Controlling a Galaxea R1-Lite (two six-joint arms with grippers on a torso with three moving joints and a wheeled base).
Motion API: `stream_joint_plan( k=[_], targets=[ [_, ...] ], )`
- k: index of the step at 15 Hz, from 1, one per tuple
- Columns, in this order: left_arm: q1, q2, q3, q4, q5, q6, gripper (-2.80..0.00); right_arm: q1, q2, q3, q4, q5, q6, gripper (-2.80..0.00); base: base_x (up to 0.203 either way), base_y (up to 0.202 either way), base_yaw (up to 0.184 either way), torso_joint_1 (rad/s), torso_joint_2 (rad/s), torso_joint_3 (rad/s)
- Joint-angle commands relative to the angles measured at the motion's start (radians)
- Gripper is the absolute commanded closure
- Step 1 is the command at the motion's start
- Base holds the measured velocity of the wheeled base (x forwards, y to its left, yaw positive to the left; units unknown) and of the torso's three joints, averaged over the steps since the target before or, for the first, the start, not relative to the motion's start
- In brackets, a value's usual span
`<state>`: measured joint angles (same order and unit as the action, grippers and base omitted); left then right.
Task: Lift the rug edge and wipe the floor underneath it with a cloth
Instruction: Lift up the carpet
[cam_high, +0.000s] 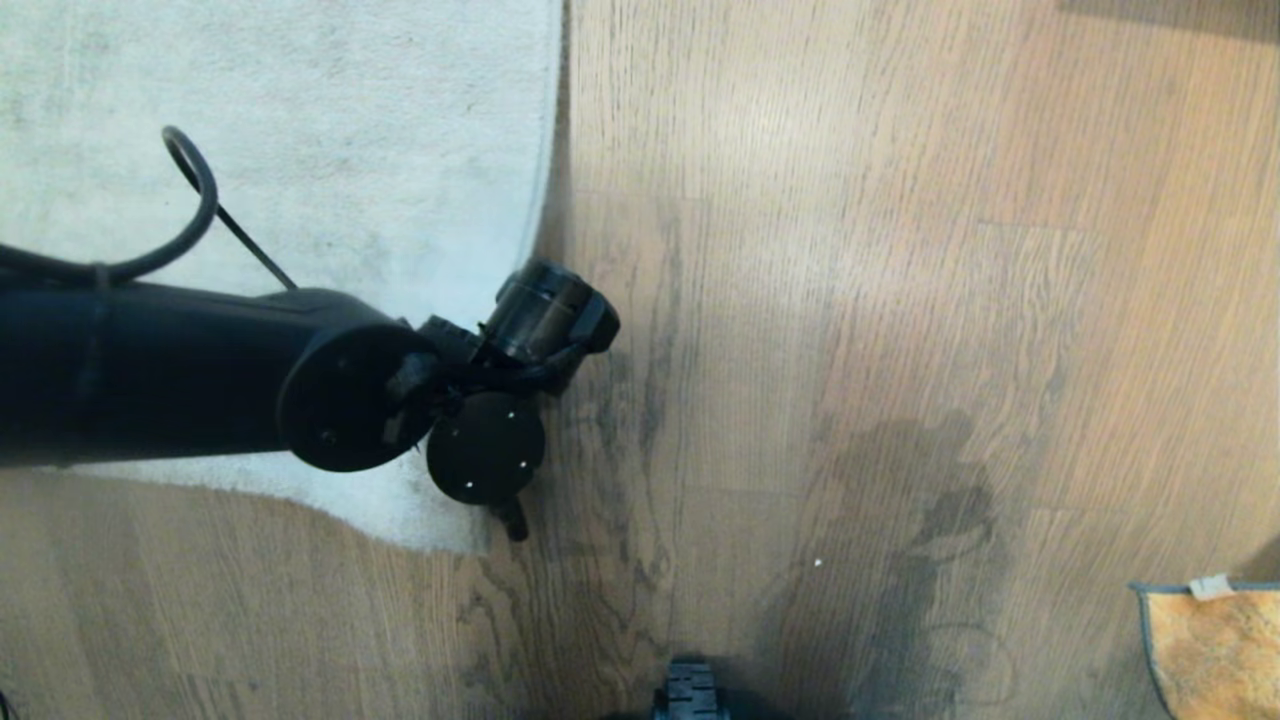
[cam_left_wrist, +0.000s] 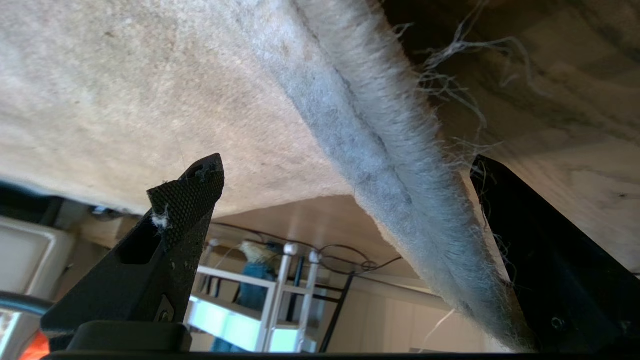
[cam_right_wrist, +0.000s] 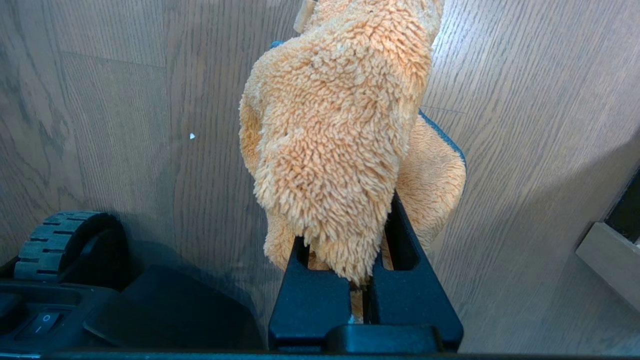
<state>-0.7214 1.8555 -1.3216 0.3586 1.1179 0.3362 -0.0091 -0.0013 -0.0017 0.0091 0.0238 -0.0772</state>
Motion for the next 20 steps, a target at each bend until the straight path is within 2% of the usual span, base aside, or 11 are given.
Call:
stream_joint_plan(
  k=[1, 8, 14, 20],
  targets=[
    [-0.001, 0.004, 0.018, 0.002, 0.043, 0.003, -2.8, 0.0, 0.001, 0.0, 0.0, 0.001, -0.001, 0.0, 0.0, 0.0, 0.0, 0.0, 0.0, 0.0],
    [-0.045, -0.002, 0.038, 0.0, 0.157, 0.0, -2.8, 0.0, 0.001, 0.0, 0.0, 0.001, -0.001, 0.0, 0.0, 0.0, 0.0, 0.0, 0.0, 0.0],
    [-0.07, -0.002, 0.045, 0.0, 0.165, -0.01, -2.8, 0.0, 0.001, 0.0, 0.0, 0.001, -0.001, 0.0, 0.0, 0.0, 0.0, 0.0, 0.0, 0.0],
    [-0.096, -0.006, 0.144, -0.001, 0.163, -0.095, -2.8, 0.0, 0.001, 0.0, 0.0, 0.001, -0.001, 0.0, 0.0, 0.0, 0.0, 0.0, 0.0, 0.0]
  ],
)
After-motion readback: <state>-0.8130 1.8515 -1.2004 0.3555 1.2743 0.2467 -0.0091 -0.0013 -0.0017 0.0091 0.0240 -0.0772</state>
